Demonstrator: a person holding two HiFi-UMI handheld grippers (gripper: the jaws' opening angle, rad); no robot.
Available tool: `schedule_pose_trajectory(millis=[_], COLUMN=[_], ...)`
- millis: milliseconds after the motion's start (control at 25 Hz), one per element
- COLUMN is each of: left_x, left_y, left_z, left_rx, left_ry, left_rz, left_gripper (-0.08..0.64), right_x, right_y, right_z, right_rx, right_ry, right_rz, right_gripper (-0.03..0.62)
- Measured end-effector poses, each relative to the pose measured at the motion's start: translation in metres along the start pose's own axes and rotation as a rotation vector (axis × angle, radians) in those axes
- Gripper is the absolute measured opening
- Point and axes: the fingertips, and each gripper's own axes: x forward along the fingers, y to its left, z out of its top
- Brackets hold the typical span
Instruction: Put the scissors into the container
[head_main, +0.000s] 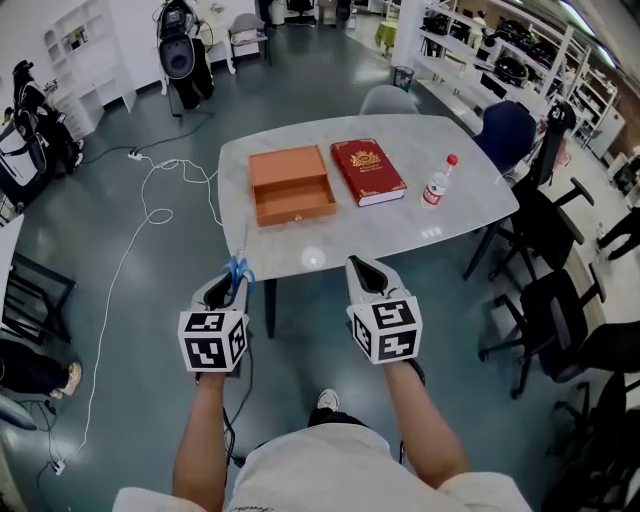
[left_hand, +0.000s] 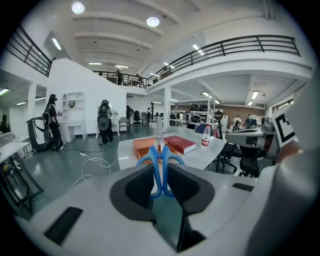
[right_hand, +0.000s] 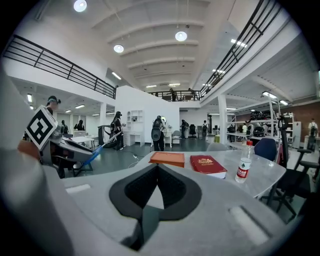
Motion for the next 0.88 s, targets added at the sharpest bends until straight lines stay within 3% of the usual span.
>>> schedule_pose_trajectory(millis=[360, 880], left_x=[0.038, 0.066], left_y=[-0.002, -0.004], left_z=[0.017, 0.027], left_rx=[-0.022, -0.023], left_ry=[0.005, 0.015], left_rz=[0.043, 0.057], left_gripper=[0.081, 0.081], right_x=[0.038, 0.062], right_y=[-0.032, -0.055], right_z=[0.007, 0.010], right_rx=[-0.003, 0.006], right_ry=[-0.001, -0.002], right_rz=[0.056, 0.072], right_gripper=[0.005, 0.005])
